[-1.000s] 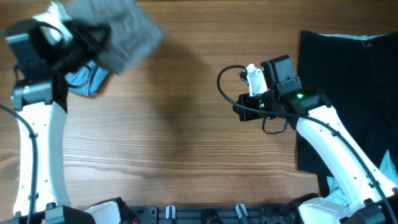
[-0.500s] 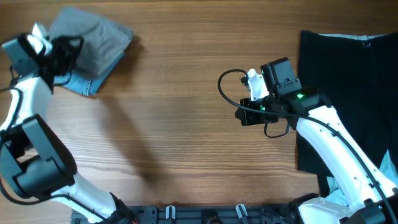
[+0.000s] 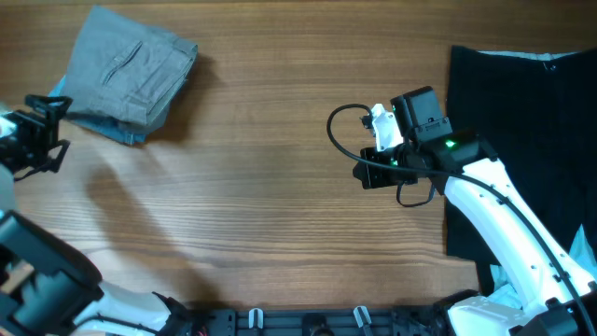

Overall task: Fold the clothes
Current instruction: 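Release the shorts on the jeans and withdraw the left gripper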

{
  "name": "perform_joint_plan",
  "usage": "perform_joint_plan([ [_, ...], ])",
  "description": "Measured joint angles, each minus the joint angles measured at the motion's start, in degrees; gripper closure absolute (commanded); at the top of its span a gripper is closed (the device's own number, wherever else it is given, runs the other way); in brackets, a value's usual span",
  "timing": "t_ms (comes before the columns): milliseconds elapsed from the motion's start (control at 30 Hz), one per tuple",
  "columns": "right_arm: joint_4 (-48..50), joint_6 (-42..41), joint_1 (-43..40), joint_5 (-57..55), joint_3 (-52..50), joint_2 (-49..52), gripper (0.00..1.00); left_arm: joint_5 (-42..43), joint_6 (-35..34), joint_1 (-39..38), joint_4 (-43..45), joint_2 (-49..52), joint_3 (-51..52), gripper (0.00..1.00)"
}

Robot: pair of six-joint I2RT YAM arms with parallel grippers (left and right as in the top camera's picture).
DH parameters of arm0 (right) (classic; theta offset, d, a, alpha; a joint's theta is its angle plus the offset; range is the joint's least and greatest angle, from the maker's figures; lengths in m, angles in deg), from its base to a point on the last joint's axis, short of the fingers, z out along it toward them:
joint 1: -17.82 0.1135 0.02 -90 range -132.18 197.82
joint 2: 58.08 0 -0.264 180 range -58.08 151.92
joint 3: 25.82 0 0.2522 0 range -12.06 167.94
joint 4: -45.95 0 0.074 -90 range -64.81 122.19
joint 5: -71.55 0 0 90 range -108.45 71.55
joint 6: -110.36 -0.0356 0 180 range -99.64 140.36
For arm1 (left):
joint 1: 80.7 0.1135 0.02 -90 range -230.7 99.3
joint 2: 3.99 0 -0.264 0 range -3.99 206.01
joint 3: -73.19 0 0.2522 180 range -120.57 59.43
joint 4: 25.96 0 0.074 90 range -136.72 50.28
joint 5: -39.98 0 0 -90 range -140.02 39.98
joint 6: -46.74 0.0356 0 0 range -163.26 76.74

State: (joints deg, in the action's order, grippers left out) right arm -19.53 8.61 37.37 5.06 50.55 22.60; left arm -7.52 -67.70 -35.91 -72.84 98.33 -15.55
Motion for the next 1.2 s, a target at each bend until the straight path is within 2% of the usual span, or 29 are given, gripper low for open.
perform_joint_plan([
  [33,0.02,0.0,0.0,0.0,0.0,0.0,0.95,0.15,1.03,0.44,-0.9,-1.51,0.0,0.13],
  [67,0.07,-0.02,0.0,-0.02,0.0,0.0,0.95,0.26,1.88,0.66,-1.27,-2.8,0.0,0.39],
  [133,0.11,-0.02,0.0,-0.04,0.0,0.0,0.95,0.31,3.5,0.57,-1.09,-5.99,-0.11,0.85],
  [167,0.13,-0.02,0.0,-0.07,0.0,0.0,0.94,0.28,4.31,0.24,-0.42,-7.19,-0.24,0.96],
  [267,0.31,-0.17,0.0,-0.24,0.0,0.0,0.94,0.15,6.14,-2.34,4.74,-9.33,-1.09,0.96],
  [400,0.76,-1.05,0.0,-0.46,0.0,0.0,0.94,-4.35,8.98,-10.19,9.81,-7.52,-1.88,0.96],
  [567,1.22,-2.1,0.0,-0.66,0.0,0.0,0.94,-16.41,9.64,-19.89,9.64,2.97,-2.25,0.96],
  [667,1.2,-2.36,0.0,-0.66,0.0,0.0,0.95,-22.49,8.24,-21.68,8.26,11.54,-2.23,0.89],
  [833,1.25,-2.32,0.0,-0.66,0.0,0.0,0.96,-22.05,7.23,-21.49,6.29,12.94,-3.08,0.75],
  [1000,1.27,-2.27,0.0,-3.13,0.0,-0.79,0.96,-19.3,10.62,-20.76,-6.43,10.14,-9.03,0.66],
  [1067,0.98,-1.86,0.0,-4.44,0.0,-2.69,0.95,-16.92,12.94,-20.46,-12.66,7.76,-13.88,0.59],
  [1133,0.59,-1.42,0.02,-5.79,0.79,-6.05,0.96,-14.27,15.34,-20.48,-19.41,3.1,-20.15,0.41],
  [1200,0.57,-0.72,0.0,-6.97,2.54,-9.77,0.92,-12.87,18.03,-20.85,-23.5,-2.34,-24.22,0.28],
])
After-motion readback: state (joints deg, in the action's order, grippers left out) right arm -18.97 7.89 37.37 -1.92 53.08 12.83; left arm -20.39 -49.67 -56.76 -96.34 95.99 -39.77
